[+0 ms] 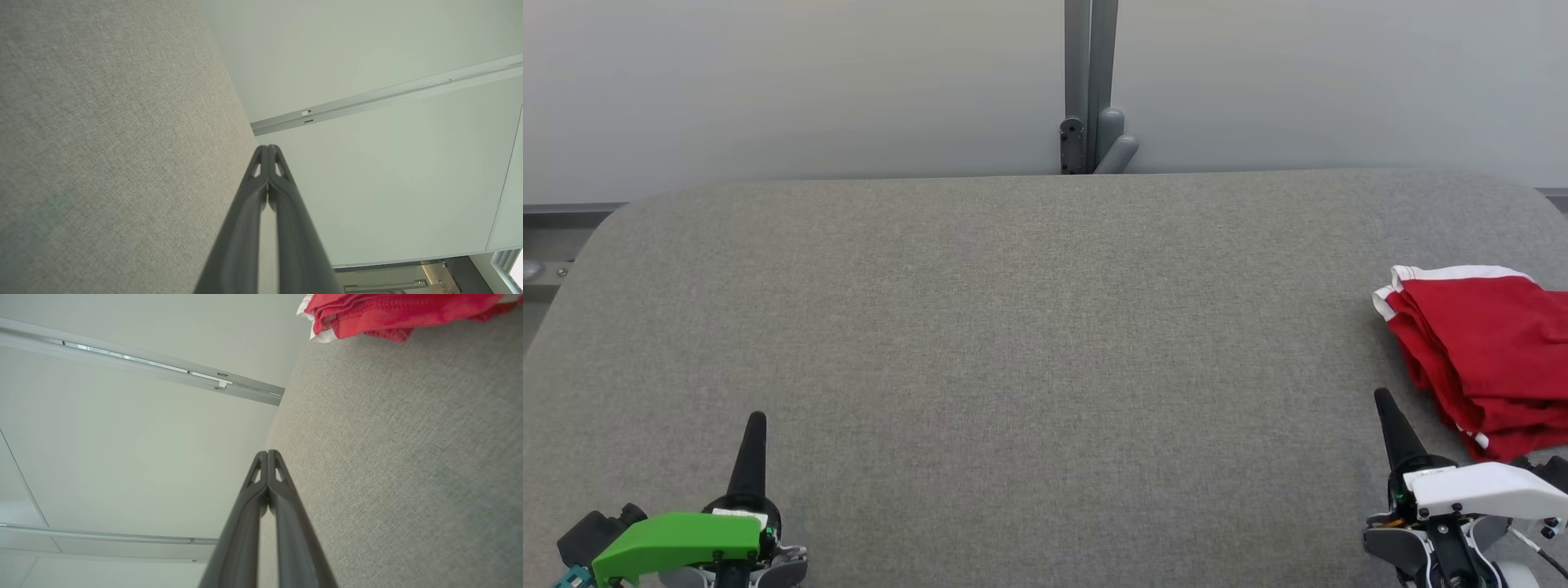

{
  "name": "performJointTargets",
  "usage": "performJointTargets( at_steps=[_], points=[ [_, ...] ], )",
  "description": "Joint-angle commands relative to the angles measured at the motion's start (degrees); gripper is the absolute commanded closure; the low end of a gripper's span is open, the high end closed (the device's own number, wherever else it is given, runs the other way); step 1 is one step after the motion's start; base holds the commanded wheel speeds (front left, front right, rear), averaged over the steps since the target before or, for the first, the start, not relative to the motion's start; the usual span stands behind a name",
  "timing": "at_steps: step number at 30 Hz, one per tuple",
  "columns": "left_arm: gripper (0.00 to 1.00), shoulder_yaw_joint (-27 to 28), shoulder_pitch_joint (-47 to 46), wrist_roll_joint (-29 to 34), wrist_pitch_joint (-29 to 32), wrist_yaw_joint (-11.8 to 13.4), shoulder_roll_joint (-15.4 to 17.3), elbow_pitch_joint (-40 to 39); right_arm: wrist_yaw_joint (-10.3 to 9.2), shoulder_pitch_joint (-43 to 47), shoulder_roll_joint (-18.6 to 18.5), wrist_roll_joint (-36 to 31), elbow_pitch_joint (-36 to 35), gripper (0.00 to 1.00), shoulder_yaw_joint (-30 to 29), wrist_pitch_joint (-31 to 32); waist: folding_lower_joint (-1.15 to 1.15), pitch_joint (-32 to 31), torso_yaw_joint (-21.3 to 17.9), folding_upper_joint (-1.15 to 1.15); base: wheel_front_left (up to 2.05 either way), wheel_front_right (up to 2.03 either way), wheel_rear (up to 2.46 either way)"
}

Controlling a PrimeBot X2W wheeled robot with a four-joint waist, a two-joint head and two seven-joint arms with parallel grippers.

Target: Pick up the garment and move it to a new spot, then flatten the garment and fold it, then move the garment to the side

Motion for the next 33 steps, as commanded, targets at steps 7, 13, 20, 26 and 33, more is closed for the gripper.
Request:
performJointTargets(
  at_steps=[7,13,20,26,33],
  points=[
    [1.0,0.9,-1.9,-3.8,1.2,-0.5,0.2,-0.7,0.02,-1.5,-0.4,4.6,-0.8,1.0,0.2,1.1,0.0,0.2,-0.6,0.0,0.0,0.0,0.0],
    [1.0,1.4,-2.3,-6.4,1.9,-0.5,0.2,-0.9,0.02,-2.0,-0.4,7.5,-1.0,1.0,0.4,1.8,0.0,0.4,-1.1,0.0,0.0,0.0,0.0],
    [1.0,2.0,-2.7,-9.1,2.9,-0.4,0.1,-0.9,0.02,-2.3,-0.5,10.8,-1.2,1.0,0.5,2.6,0.0,0.6,-1.7,0.0,0.0,0.0,0.0],
    [1.0,2.4,-3.2,-11.3,3.6,-0.5,0.1,-1.0,0.02,-2.5,-0.5,13.4,-1.4,1.0,0.7,3.2,0.0,0.8,-2.2,0.0,0.0,0.0,0.0],
    [1.0,2.8,-3.6,-14.0,4.3,-0.5,0.0,-1.1,0.02,-3.0,-0.5,16.4,-1.6,1.0,0.8,3.9,0.0,1.0,-2.8,0.0,0.0,0.0,0.0]
  ],
)
